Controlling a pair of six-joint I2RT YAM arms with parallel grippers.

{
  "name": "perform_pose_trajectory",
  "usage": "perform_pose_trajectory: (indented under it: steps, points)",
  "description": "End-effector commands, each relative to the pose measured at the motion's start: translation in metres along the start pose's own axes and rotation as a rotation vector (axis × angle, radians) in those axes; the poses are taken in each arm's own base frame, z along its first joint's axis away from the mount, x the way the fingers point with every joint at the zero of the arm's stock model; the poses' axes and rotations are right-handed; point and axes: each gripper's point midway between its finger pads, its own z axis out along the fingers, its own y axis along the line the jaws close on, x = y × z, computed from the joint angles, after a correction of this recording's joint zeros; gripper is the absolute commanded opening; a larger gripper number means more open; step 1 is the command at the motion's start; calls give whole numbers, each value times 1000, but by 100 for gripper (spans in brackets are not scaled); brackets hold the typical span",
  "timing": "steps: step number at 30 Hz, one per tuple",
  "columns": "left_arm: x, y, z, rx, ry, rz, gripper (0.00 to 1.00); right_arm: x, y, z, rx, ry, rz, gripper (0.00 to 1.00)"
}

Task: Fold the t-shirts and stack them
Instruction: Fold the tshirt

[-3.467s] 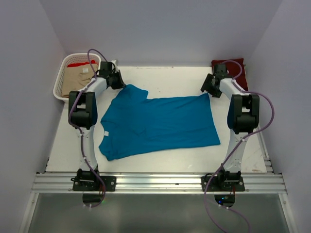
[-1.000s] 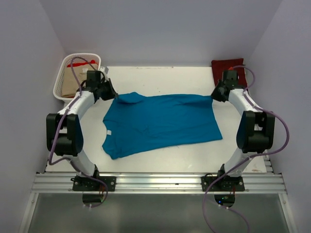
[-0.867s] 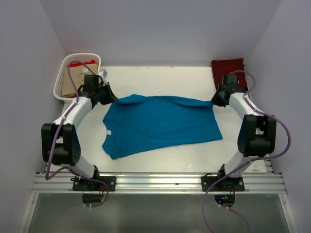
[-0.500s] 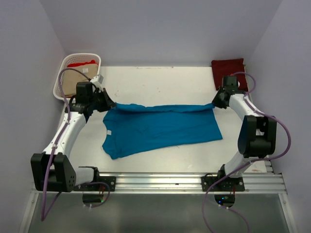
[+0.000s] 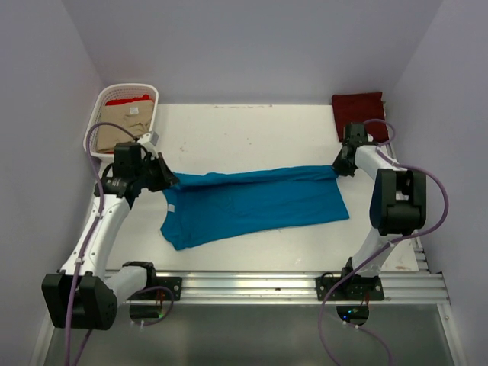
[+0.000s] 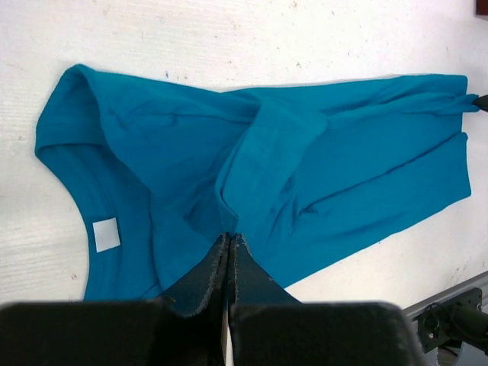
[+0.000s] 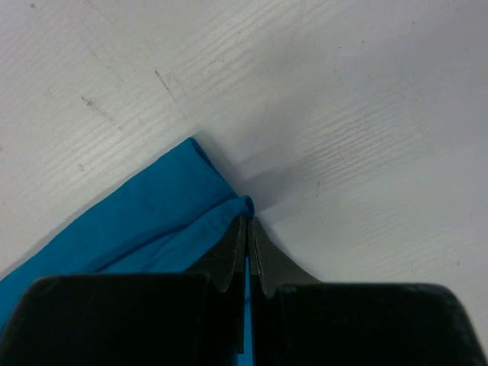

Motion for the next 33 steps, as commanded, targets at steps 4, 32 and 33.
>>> perform_pose_trajectory:
  steps: [4,32,33]
  points:
    - [10,1,-15,-22,11,-9,0,-14,-6,-5,48,-51,16,0]
    - [23,26,-18,-138,28,3,0,10,-15,-29,-11,-53,24,0]
    - [25,26,-18,-140,33,0,0,11,-15,-28,-9,-51,21,0]
